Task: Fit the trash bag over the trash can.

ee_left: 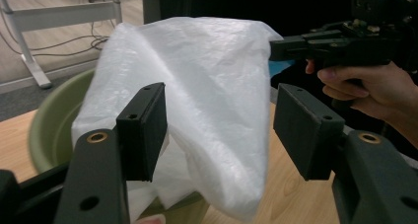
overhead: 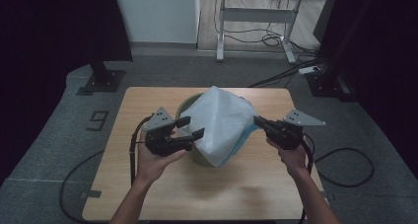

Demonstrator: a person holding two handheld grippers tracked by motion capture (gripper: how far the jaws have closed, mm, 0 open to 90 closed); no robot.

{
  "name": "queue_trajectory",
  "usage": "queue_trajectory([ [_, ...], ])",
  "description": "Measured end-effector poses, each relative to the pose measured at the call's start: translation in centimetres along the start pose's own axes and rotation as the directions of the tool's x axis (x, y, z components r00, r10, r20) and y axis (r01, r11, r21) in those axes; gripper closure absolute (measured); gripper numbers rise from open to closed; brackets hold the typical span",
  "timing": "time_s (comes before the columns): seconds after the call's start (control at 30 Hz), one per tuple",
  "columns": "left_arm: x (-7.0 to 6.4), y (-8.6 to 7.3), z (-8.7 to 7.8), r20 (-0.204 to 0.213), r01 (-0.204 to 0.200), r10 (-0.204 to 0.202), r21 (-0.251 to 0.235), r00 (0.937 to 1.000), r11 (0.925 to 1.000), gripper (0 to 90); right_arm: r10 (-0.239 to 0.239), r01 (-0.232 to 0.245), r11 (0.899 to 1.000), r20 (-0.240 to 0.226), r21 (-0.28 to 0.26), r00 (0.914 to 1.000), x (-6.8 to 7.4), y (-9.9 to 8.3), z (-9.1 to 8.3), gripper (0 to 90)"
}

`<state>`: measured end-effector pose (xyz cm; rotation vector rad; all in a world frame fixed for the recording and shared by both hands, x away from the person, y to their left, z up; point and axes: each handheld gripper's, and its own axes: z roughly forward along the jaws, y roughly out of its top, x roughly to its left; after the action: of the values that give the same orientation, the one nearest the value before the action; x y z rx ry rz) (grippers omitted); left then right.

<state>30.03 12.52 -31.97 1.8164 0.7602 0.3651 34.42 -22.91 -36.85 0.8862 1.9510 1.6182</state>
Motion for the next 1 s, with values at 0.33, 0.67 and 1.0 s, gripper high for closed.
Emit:
queue_trajectory([
  [0.33, -1.4, -0.1, 4.7, 0.01, -0.002, 0.001, 0.081, 0.9999, 0.9967, 33.2, 0.008, -0.008, 1.0, -0.013, 0.0, 0.9999, 0.2, 0.0, 0.4, 88.4],
  [0.67, -2.2, -0.4, 8.1, 0.022, -0.008, 0.005, 0.145, 0.9997, 0.9895, 30.6, 0.014, -0.014, 1.0, -0.024, -0.006, 0.9996, 0.3, 0.0, 0.4, 88.4],
  [1.0, -1.8, -1.2, 9.7, 0.019, 0.028, -0.032, 0.182, 0.9993, 0.9829, 34.1, 0.011, -0.011, 1.0, -0.035, 0.013, 0.9993, 0.7, -0.1, 1.0, 88.4],
])
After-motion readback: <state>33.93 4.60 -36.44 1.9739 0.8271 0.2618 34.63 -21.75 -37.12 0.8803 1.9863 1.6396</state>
